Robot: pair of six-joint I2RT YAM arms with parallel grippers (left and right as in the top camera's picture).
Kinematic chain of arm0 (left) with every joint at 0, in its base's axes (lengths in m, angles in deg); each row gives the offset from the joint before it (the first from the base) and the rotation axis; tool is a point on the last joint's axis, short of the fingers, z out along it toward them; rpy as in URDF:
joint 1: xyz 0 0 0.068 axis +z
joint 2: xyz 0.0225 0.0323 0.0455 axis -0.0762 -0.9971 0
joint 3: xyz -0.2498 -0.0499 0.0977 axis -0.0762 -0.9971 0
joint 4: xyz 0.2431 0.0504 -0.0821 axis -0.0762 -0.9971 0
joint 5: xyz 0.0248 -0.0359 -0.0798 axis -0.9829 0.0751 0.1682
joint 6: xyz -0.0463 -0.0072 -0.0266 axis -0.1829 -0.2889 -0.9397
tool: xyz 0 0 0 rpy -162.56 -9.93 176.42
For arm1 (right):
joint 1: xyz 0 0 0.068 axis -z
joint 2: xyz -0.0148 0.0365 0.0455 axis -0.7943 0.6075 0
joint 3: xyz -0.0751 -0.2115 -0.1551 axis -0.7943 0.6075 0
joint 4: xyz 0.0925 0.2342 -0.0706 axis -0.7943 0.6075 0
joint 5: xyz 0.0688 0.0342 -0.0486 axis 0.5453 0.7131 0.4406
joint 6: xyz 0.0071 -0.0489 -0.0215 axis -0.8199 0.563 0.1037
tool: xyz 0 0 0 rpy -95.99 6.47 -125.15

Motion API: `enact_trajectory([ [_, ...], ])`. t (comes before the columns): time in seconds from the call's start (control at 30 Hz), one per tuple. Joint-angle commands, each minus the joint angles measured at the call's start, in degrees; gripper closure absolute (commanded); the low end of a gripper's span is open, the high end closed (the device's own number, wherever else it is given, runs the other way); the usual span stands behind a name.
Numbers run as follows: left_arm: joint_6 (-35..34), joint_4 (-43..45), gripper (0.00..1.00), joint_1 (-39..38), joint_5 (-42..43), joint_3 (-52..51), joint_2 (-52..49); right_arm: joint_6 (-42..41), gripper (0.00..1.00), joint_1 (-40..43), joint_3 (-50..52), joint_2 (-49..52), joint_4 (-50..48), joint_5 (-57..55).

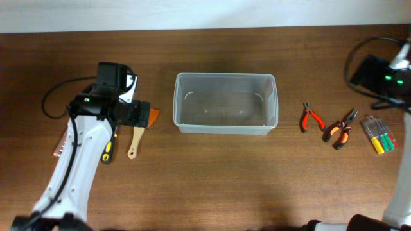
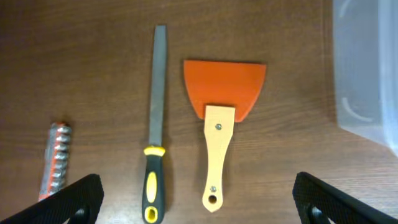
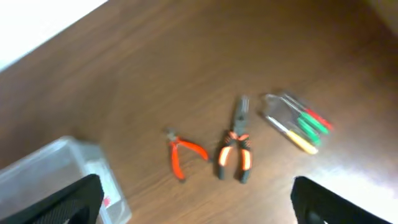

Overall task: Pack container
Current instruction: 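Lower the left gripper and grasp the orange scraper's wooden handle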

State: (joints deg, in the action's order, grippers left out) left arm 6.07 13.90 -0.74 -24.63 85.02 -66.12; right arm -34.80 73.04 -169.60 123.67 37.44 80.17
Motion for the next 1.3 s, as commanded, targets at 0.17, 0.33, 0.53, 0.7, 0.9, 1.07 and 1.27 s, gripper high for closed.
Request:
enact_trajectory([
  [0.17,4.0,0.8,0.01,0.2,4.3,0.3,-11.6,-0.5,0.01,3.6,0.1,0.9,0.0,-0.1],
  [0.33,4.0,1.2,0.02,0.2,4.7,0.3,-16.7,-0.5,0.01,3.6,0.1,0.9,0.0,-0.1],
  [0.53,4.0,2.0,0.03,0.2,4.7,0.3,-18.8,-0.5,0.01,3.6,0.1,0.9,0.0,-0.1],
  [0.7,3.3,4.1,0.04,0.3,4.7,0.3,-21.0,-0.5,0.01,3.6,0.1,0.9,0.0,-0.1],
  [0.9,3.1,6.8,0.03,0.3,4.7,0.3,-23.8,-0.5,0.01,3.6,0.1,0.9,0.0,-0.1],
  [1.07,3.0,7.1,0.04,0.3,4.6,0.3,-26.0,-0.5,0.01,3.6,0.1,0.9,0.0,-0.1],
  [1.27,2.4,6.0,0.04,0.3,4.5,0.3,-26.6,-0.5,0.01,3.6,0.1,0.9,0.0,-0.1],
])
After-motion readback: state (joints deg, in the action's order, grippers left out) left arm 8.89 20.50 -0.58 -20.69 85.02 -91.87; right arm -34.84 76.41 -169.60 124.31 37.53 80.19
